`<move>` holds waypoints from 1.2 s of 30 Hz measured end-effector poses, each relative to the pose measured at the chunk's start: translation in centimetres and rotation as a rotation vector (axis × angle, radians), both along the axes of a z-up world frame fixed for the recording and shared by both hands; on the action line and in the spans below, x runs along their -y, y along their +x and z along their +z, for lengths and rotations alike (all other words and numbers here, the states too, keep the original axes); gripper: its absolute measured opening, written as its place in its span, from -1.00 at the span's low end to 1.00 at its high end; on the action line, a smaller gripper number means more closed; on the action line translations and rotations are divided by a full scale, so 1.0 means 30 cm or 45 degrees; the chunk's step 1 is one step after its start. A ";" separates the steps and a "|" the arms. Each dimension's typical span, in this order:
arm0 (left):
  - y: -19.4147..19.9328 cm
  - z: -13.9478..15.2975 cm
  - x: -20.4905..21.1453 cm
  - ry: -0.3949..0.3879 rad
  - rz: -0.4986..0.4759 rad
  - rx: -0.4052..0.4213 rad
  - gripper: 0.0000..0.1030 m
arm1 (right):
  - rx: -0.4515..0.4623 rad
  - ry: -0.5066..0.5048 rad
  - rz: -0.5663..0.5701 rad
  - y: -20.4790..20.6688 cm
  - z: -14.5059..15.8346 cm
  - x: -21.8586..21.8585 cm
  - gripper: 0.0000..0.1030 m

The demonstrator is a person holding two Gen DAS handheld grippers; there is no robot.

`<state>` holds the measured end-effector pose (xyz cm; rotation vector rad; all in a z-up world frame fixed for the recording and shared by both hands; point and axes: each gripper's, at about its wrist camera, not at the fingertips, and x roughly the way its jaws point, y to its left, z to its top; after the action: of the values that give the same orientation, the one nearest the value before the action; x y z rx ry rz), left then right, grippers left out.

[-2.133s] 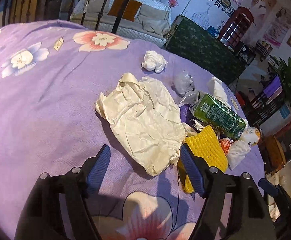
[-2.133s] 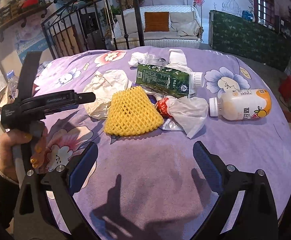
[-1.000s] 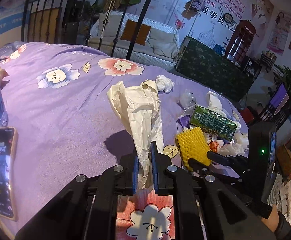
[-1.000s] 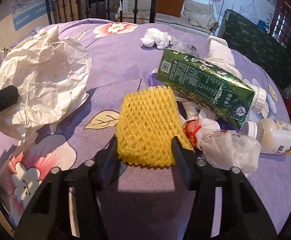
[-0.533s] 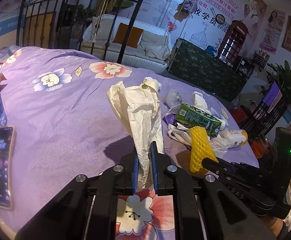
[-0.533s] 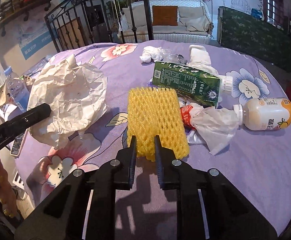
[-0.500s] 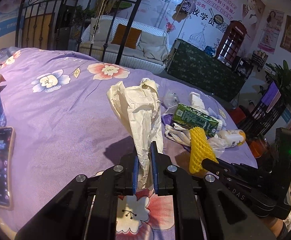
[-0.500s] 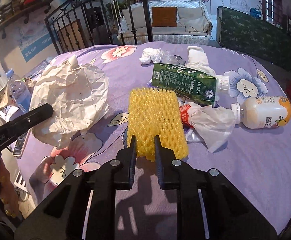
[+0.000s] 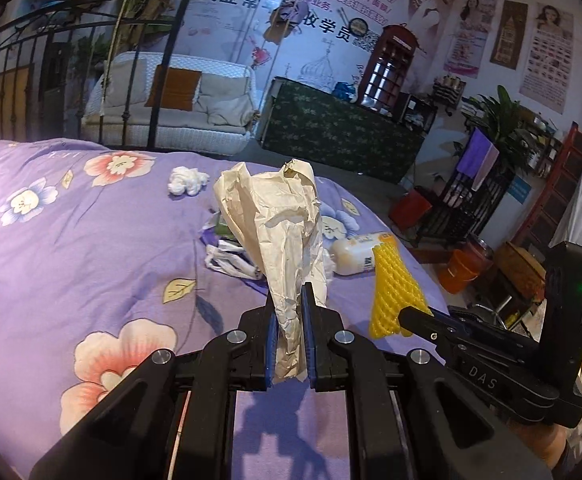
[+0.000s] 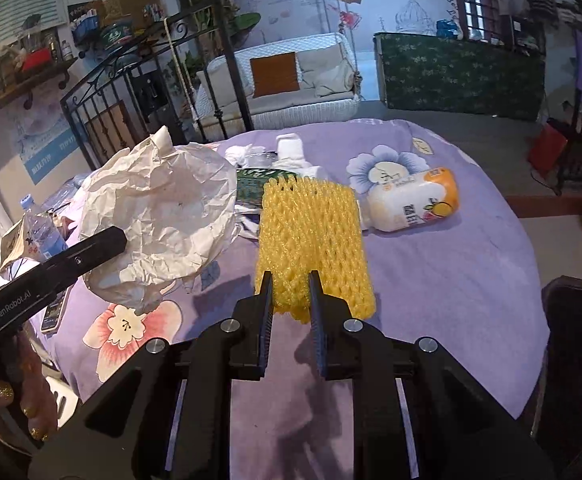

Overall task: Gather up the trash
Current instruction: 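Carry the paper and yellow net to the bin and release both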

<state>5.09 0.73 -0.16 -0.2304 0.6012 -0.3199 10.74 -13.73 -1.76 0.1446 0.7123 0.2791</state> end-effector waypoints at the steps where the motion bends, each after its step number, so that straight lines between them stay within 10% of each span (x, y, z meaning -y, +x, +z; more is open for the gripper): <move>1: -0.003 0.004 0.025 0.007 -0.028 0.011 -0.79 | 0.002 0.000 -0.028 -0.016 0.003 0.031 -0.65; 16: -0.019 -0.005 0.378 0.070 -0.425 0.056 -0.79 | -0.065 -0.050 -0.570 -0.184 -0.035 0.577 -0.65; 32: -0.018 -0.087 0.726 0.129 -0.714 -0.028 -0.79 | -0.508 0.159 -0.938 -0.173 -0.455 0.989 -0.65; 36: -0.008 -0.112 0.788 0.135 -0.773 -0.082 -0.79 | -0.549 0.192 -0.970 -0.179 -0.524 0.999 -0.27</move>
<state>4.85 -22.92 -3.52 0.0517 0.7428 -0.8658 5.37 -43.71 -17.48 0.6149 1.0064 -0.4440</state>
